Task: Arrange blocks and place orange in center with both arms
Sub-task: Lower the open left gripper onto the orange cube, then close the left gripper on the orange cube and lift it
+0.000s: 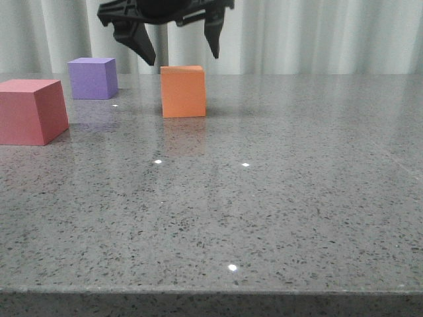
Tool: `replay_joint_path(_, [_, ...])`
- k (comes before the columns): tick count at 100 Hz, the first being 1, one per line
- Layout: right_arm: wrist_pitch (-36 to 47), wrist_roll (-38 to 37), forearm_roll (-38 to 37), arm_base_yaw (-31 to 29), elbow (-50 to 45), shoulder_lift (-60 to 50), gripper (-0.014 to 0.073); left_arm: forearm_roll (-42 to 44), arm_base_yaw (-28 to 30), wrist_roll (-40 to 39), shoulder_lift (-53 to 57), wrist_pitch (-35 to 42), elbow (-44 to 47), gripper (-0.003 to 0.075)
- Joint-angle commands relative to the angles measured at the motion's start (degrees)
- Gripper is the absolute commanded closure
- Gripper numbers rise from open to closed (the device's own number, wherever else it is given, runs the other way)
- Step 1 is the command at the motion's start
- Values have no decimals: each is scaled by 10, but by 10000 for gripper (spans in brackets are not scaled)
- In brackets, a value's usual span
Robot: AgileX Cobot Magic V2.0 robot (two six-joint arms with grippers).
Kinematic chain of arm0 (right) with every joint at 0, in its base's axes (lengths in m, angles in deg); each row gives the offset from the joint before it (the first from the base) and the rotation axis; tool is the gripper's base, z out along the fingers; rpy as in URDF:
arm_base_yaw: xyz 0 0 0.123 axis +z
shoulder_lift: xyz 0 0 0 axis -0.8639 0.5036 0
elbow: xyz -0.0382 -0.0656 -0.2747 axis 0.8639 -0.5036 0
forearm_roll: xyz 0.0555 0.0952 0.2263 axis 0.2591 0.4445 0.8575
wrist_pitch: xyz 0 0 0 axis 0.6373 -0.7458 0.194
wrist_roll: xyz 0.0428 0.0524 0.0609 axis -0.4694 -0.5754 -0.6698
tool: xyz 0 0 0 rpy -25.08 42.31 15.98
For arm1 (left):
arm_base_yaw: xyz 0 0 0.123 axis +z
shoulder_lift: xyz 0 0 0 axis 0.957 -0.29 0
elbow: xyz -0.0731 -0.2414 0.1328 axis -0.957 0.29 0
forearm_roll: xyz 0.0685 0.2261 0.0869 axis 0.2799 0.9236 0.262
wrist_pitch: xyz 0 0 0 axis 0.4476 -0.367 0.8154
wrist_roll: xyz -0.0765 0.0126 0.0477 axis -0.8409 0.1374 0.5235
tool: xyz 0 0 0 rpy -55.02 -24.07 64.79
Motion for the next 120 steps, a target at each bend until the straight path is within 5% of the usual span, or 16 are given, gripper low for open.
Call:
replay_joint_path(1, [47, 5, -1, -3, 16, 2, 660, 10, -4, -8, 22, 25, -21, 80])
replay_joint_path(28, [47, 5, -1, -3, 16, 2, 660, 16, -4, -8, 8, 26, -21, 101])
replay_joint_path(55, [47, 5, -1, -3, 16, 2, 660, 27, -4, -8, 8, 19, -22, 394])
replay_joint_path(120, [47, 5, -1, -3, 16, 2, 660, 28, 52, 106, 148, -48, -23, 399])
